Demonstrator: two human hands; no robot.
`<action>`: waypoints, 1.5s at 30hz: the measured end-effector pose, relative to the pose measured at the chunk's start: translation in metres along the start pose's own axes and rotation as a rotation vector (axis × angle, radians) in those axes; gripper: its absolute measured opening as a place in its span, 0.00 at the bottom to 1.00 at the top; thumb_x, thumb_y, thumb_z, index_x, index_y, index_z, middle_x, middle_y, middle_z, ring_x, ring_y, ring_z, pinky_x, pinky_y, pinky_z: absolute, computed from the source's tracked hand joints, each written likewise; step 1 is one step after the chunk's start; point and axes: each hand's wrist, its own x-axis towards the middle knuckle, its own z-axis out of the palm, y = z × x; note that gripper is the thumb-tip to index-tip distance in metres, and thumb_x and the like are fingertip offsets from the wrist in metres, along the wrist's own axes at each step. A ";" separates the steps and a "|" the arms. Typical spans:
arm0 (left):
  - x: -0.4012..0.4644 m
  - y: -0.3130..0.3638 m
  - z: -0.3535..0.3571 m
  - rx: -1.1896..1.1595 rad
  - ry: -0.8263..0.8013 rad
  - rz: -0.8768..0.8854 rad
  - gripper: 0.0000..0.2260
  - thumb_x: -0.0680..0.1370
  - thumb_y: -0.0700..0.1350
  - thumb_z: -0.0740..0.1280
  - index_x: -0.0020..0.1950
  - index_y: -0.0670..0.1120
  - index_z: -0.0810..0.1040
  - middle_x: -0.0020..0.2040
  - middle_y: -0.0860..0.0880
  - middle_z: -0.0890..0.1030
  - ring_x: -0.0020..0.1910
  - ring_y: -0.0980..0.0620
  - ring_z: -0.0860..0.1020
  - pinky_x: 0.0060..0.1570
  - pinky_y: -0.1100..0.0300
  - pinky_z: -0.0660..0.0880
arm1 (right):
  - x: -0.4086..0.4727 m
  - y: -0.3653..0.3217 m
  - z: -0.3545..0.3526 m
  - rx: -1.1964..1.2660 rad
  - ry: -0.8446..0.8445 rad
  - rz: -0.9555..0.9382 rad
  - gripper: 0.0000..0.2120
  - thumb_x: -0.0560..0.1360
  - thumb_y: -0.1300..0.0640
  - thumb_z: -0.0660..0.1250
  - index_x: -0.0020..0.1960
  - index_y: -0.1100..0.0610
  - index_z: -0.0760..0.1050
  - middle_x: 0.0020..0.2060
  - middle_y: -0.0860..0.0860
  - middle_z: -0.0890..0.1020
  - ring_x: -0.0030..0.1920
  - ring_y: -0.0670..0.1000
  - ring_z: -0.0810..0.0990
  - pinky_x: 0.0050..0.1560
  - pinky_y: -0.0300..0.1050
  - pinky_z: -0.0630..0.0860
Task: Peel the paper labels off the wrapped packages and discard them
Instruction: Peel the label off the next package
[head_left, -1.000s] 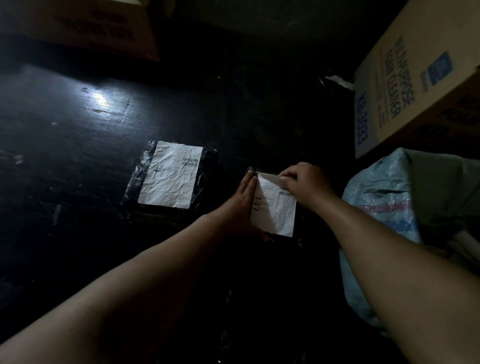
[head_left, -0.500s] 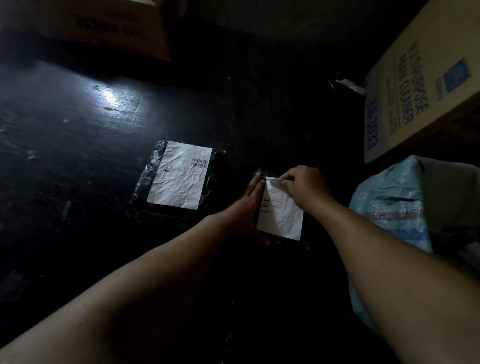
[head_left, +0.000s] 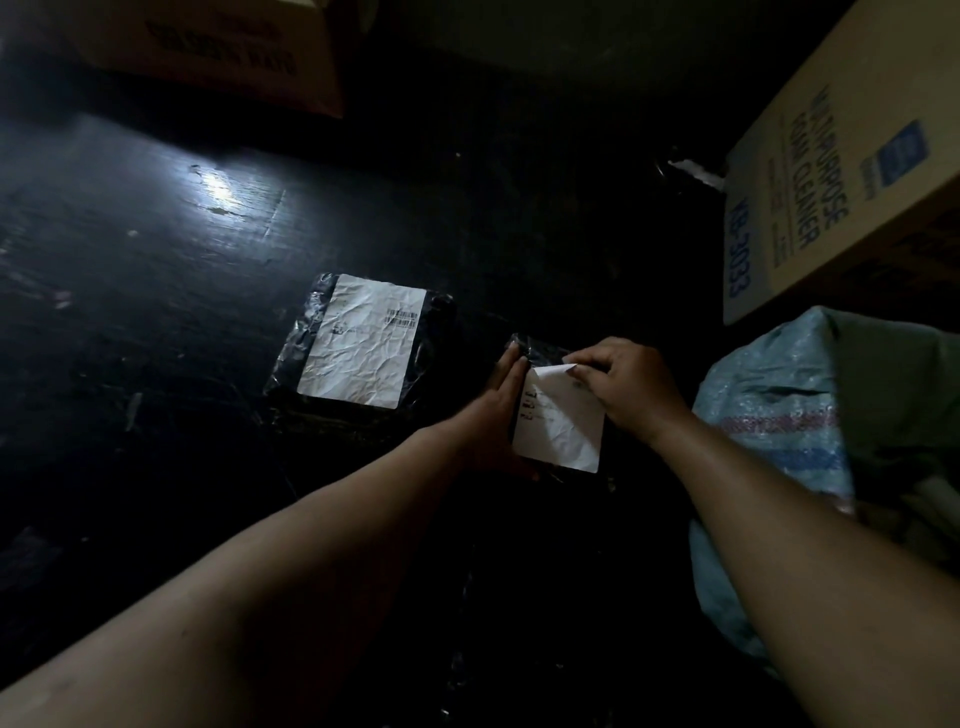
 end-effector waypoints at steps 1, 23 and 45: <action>0.000 0.001 0.000 0.000 0.000 0.004 0.69 0.58 0.58 0.83 0.78 0.36 0.38 0.78 0.41 0.33 0.77 0.47 0.34 0.75 0.60 0.42 | 0.000 -0.001 0.001 -0.036 0.000 0.004 0.08 0.75 0.57 0.69 0.53 0.54 0.83 0.48 0.47 0.79 0.51 0.47 0.78 0.50 0.38 0.73; -0.016 0.010 0.026 -0.164 0.176 -0.125 0.58 0.61 0.49 0.84 0.80 0.40 0.51 0.80 0.40 0.46 0.79 0.44 0.49 0.73 0.59 0.53 | -0.007 -0.023 -0.020 -0.314 -0.152 0.043 0.07 0.74 0.56 0.68 0.50 0.51 0.83 0.50 0.50 0.84 0.51 0.51 0.81 0.50 0.43 0.76; -0.019 0.001 0.019 -0.133 0.194 0.015 0.50 0.60 0.51 0.84 0.77 0.43 0.63 0.79 0.43 0.56 0.78 0.41 0.55 0.73 0.44 0.61 | -0.035 -0.049 -0.044 -0.445 -0.134 -0.070 0.16 0.76 0.56 0.66 0.63 0.53 0.78 0.58 0.54 0.79 0.59 0.57 0.77 0.52 0.44 0.71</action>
